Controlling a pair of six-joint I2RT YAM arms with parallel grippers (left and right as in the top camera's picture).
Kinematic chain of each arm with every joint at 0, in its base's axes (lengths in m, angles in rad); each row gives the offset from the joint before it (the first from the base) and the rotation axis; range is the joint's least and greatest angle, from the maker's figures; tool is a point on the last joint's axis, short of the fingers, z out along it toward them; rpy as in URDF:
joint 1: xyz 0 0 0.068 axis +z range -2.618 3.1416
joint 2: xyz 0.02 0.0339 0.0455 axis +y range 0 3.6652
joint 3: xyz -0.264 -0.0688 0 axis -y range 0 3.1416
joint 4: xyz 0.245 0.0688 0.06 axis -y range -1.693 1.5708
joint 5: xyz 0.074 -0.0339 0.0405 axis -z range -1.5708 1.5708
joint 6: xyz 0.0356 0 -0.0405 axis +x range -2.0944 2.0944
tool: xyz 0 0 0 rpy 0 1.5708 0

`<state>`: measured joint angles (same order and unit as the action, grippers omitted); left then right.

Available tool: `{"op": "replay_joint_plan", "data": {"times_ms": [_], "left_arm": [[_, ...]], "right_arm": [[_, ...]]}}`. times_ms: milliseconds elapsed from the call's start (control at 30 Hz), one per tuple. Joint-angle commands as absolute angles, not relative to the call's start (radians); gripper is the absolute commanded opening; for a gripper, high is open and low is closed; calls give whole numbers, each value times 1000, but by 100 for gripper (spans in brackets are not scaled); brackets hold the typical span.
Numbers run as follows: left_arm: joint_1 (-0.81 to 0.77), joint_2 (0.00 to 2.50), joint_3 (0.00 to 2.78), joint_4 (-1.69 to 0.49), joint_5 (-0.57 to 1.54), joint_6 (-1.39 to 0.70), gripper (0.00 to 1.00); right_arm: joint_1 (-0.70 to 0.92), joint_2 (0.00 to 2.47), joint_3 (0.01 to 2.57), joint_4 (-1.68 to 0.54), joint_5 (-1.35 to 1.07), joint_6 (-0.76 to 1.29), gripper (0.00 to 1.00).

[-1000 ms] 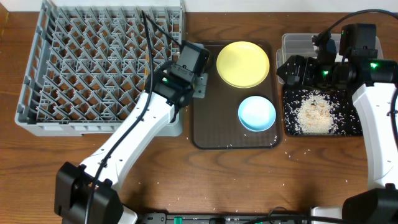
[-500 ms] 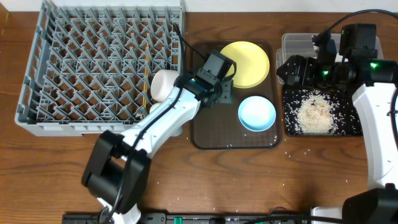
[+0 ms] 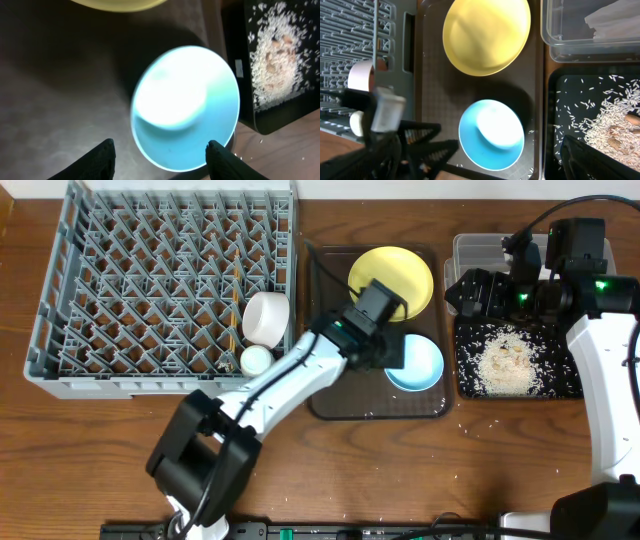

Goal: Sort waste into correct bins and load items into the dishwasher
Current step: 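Reach left gripper to the blue bowl and grasp its rim, then carry blue bowl with left gripper and set it in dish rack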

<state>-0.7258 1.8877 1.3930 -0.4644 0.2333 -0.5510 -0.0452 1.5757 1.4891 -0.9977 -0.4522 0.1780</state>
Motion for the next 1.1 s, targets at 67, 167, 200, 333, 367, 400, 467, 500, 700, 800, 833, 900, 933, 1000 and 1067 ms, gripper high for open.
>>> {"op": "replay_joint_plan", "data": {"times_ms": [67,167,200,333,367,400,467,500,700,800,833,900,933,1000,1067], "left_arm": [[-733,1999,1396,-448,186,-585,60],[-732,2043,1396,-435,186,-585,60],[-732,2053,1396,-429,187,-585,60],[-732,2065,1396,-408,187,-585,52],[-732,2065,1396,-405,187,-585,45],[-732,2065,1396,-403,187,-585,37],[-732,2065,1396,-402,187,-585,24],[-732,2065,1396,-402,190,-585,19],[-724,2008,1398,-409,192,-576,8],[-709,1943,1398,-427,156,-542,8],[-701,1915,1398,-443,129,-531,8],[-684,1858,1398,-479,58,-523,8],[-672,1823,1398,-495,21,-505,8],[-653,1767,1398,-509,-41,-466,8],[-633,1716,1398,-516,-122,-430,8]], "right_arm": [[-32,1558,1492,-996,-460,171,99],[-32,1558,1492,-996,-460,171,99],[-32,1558,1492,-996,-460,171,99],[-27,1558,1492,-996,-460,171,99],[-28,1558,1492,-996,-460,171,99],[-28,1558,1492,-996,-460,171,99],[-28,1558,1492,-996,-460,171,99],[-28,1558,1492,-996,-460,171,99],[-28,1558,1492,-996,-460,171,99],[-27,1558,1492,-995,-460,171,99],[-27,1558,1492,-996,-460,171,99],[-28,1558,1492,-996,-460,171,99],[-27,1558,1492,-996,-460,171,99],[-27,1558,1492,-995,-460,171,99],[-27,1558,1492,-995,-460,171,99]]}}
